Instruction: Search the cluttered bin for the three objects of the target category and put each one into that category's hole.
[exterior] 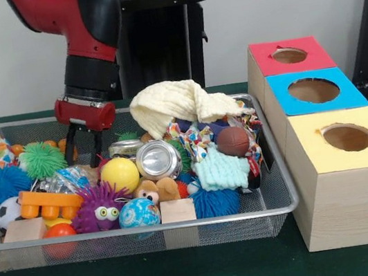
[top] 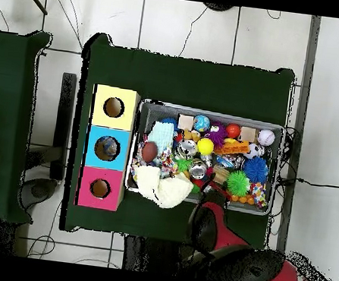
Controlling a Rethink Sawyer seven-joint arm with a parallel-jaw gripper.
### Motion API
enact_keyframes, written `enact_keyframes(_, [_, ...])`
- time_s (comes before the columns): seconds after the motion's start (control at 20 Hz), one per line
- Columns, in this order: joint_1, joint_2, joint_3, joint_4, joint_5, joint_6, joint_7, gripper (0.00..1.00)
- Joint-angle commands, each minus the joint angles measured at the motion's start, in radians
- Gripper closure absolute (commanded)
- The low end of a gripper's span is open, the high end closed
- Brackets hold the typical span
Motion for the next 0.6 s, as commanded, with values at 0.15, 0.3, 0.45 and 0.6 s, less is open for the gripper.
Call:
enact_keyframes(0.15, [-0.012,0.025,0.052,-0.18,-0.03,0.091,0.13,0.0])
enact_keyframes(0.3, [-0.029,0.019,0.07,-0.173,-0.035,0.048,0.178,0.0])
enact_keyframes(0.45, [-0.048,0.031,0.091,-0.168,-0.053,-0.03,0.225,0.0])
enact_keyframes(0.6, [-0.066,0.042,0.109,-0.172,-0.07,-0.094,0.254,0.0])
